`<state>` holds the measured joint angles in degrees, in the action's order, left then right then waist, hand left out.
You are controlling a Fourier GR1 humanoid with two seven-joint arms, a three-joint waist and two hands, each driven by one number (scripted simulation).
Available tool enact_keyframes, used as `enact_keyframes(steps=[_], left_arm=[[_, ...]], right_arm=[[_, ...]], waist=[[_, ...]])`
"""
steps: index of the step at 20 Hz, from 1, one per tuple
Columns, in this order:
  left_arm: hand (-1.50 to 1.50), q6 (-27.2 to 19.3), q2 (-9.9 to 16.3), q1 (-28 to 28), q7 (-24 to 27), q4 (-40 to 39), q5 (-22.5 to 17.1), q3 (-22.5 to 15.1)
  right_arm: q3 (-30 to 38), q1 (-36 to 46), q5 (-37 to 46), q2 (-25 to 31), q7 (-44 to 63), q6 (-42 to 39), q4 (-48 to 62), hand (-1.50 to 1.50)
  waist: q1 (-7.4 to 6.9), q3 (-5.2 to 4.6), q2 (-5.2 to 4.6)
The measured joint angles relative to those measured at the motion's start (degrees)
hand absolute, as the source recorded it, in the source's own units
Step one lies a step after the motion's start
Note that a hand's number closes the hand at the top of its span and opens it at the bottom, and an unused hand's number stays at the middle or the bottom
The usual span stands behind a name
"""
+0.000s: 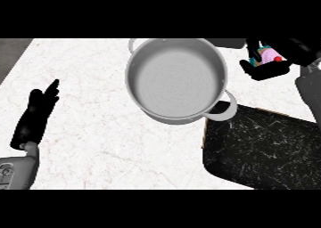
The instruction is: Pick the cupcake from the tray and place it in the pot
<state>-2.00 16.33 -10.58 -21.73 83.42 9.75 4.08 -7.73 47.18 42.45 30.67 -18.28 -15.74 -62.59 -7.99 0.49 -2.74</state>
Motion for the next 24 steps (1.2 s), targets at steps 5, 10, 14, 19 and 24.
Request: enact_keyframes(steps=[5, 10, 14, 19, 24], left_arm=[[0.00, -0.5, -0.2, -0.8, -0.6, -0.5, 0.5, -0.1], [0.00, -0.9, -0.4, -0.5, -0.4, -1.0, 1.1, -0.3], [0.00, -1.7, -1.1, -0.8, -0.5, -1.5, 1.5, -0.4], [0.00, -1.7, -0.3, 0.3, -0.3, -1.6, 1.7, 0.4], [0.00, -1.7, 0.1, 0.5, 0.2, -2.7, 1.3, 1.5]], right_arm=[[6.8, 6.3, -10.6, 0.5, -15.3, -3.4, 4.4, 1.50], [11.4, 13.6, -16.8, 2.6, -24.5, -6.7, 12.5, 1.50], [11.5, 20.1, -18.5, 3.6, -26.8, -8.4, 18.8, 1.50], [8.5, 27.7, -18.5, 1.9, -25.8, -10.8, 24.4, 1.50], [5.2, 33.6, -17.5, -1.5, -23.6, -12.1, 29.3, 1.50]], waist=[[0.71, -0.04, 0.05], [1.17, -0.26, 0.35], [1.62, -0.39, 0.58], [2.55, -0.50, 1.17], [3.66, -0.56, 1.47]])
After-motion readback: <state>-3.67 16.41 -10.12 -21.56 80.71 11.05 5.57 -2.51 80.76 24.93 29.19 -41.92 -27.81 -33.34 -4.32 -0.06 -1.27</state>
